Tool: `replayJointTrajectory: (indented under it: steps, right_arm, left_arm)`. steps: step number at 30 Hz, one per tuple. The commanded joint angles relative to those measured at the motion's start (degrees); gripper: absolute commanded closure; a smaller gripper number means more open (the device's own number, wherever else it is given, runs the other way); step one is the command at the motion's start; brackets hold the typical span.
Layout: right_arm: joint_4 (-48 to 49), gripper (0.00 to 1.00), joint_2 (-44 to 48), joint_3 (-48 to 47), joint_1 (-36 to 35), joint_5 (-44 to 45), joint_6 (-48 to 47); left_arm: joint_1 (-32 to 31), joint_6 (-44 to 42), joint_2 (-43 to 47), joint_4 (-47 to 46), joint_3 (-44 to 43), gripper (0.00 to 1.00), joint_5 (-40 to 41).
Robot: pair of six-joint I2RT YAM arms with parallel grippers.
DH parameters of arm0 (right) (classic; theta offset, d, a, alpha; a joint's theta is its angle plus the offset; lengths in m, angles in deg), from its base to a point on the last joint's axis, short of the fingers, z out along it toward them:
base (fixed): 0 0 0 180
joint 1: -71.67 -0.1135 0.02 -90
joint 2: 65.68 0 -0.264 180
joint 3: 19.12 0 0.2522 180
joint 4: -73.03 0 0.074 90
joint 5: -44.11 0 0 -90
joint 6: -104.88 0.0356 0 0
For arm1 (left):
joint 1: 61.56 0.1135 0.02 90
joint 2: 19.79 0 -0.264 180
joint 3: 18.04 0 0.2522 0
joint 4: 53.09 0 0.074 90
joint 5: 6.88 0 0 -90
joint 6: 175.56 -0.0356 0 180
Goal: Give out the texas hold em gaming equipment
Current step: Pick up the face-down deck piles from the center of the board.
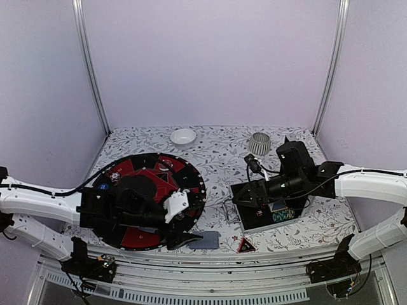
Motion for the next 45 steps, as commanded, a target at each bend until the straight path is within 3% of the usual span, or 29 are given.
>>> replayJointTrajectory:
  steps: [1, 7, 12, 20, 28, 33, 39, 45]
  right_arm:
    - [-0.22, 0.22, -1.05, 0.70, -0.45, 0.13, 0.77]
    - [-0.03, 0.21, -1.28, 1.24, -0.59, 0.05, 0.50]
    - [-0.01, 0.20, -1.37, 1.77, -0.67, -0.03, 0.31]
    - [0.41, 0.19, -1.63, 2.60, -0.65, -0.34, 0.32]
    - [0.50, 0.19, -2.11, 2.36, -0.69, -0.56, 0.31]
    - [0.48, 0.19, -2.83, 2.04, -0.60, -0.76, 0.24]
    - [0.41, 0.19, -2.76, 2.11, -0.58, -0.13, 0.30]
    - [0.27, 0.19, -1.74, 2.01, -0.62, 1.57, 0.91]
  left_arm:
    - [-0.48, -8.64, -8.50, 2.59, -4.61, 0.02, -6.02]
    - [-1.29, -11.66, -23.25, 9.73, -12.21, 0.02, 1.32]
    - [-0.67, -15.52, -29.63, 10.42, -13.93, 0.02, -3.09]
    - [1.89, -15.74, -34.99, 12.08, -15.81, 0.02, 0.77]
    - [4.19, -16.12, -38.76, 16.46, -18.57, 0.18, -4.04]
    - [5.21, -16.60, -40.39, 19.62, -19.65, 0.20, -8.66]
    - [5.92, -16.07, -40.89, 18.99, -18.74, 0.21, -8.16]
    - [6.04, -15.55, -41.78, 19.45, -19.29, 0.42, -8.25]
